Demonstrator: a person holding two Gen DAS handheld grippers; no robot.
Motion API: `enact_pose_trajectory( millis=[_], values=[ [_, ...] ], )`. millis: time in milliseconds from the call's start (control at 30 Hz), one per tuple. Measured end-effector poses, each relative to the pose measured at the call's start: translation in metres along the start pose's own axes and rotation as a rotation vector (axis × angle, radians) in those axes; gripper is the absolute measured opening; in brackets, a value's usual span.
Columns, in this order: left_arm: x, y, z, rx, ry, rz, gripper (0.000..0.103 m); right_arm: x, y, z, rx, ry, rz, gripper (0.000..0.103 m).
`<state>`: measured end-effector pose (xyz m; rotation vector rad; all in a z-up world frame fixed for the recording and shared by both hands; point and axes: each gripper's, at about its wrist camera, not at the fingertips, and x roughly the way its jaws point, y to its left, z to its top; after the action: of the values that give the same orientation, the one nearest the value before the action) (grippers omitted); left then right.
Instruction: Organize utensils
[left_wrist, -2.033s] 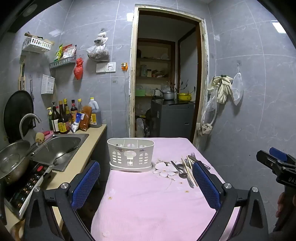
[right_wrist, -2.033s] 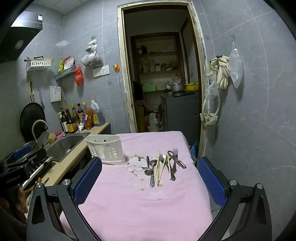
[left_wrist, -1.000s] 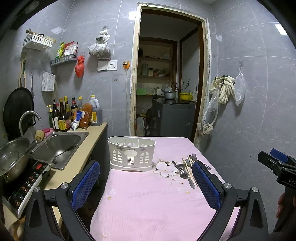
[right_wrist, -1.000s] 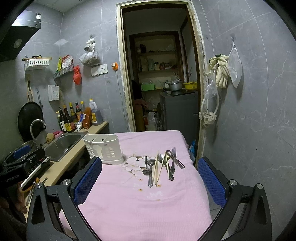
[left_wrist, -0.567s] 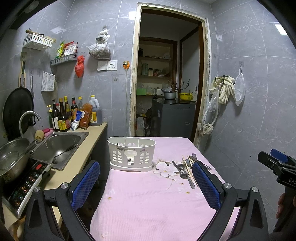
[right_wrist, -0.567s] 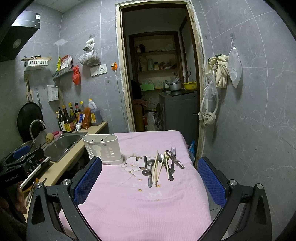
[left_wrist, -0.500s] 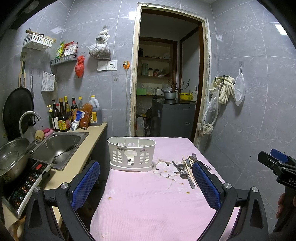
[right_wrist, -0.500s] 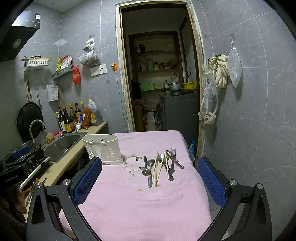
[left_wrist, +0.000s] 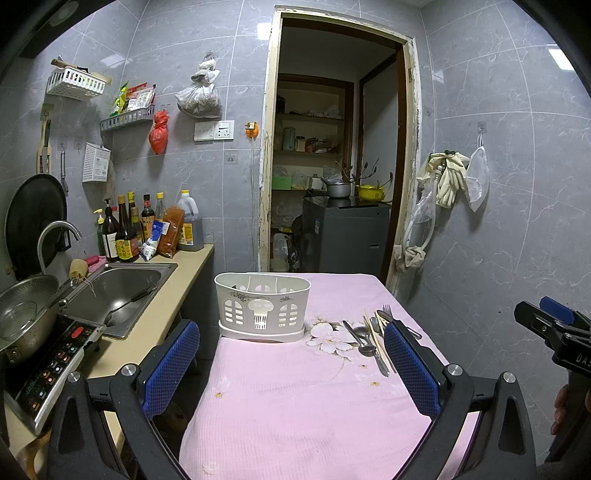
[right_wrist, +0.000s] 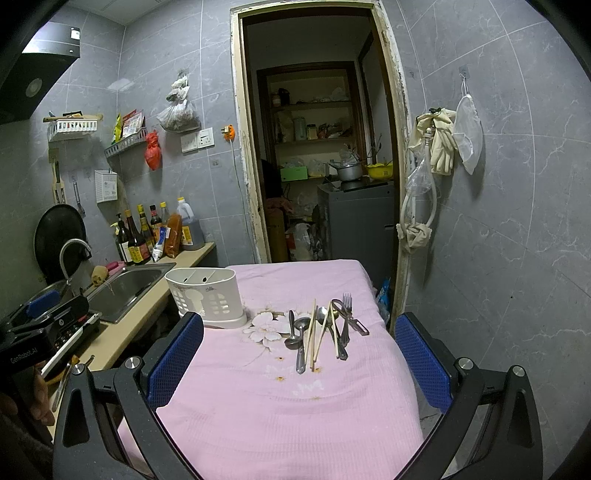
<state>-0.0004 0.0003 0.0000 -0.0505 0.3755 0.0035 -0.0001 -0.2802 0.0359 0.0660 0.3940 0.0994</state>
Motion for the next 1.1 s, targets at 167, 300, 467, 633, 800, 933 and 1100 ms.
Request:
enact_pose_trajectory(
  millis=[167, 300, 467, 633, 800, 933, 1100],
  values=[
    [-0.0001, 0.0000, 0.0000, -0.001, 0.000, 0.000, 0.101, 0.0003, 0.0003, -0.0002, 0.000, 0.000, 0.000, 0.102],
    [-0.0001, 0.0000, -0.0001, 0.000, 0.001, 0.000, 0.101, -0.0002, 0.0016, -0.0004, 0.001, 0.000, -0.001, 0.102],
    [-0.0001, 0.0000, 0.0000, -0.001, 0.001, 0.000, 0.101, 0.0007, 0.0008, -0.0001, 0.001, 0.001, -0.001, 0.102],
    [0.0001, 0.0001, 0.0000, -0.001, 0.001, 0.000, 0.101, 0.0002, 0.0025, -0.0001, 0.002, 0.002, -0.001, 0.102],
    [0.0001, 0.0002, 0.0000, -0.002, 0.001, 0.000, 0.101, 0.0041, -0.0026, -0.0004, 0.003, 0.003, -0.002, 0.102],
    [0.0001, 0.0002, 0.0000, -0.002, 0.002, -0.001, 0.101, 0.0038, -0.0003, -0.0002, 0.003, 0.004, -0.001, 0.102],
    [0.0000, 0.0001, 0.0000, -0.001, 0.003, -0.003, 0.101, 0.0031, -0.0007, 0.0020, 0.004, 0.005, -0.003, 0.102]
  ],
)
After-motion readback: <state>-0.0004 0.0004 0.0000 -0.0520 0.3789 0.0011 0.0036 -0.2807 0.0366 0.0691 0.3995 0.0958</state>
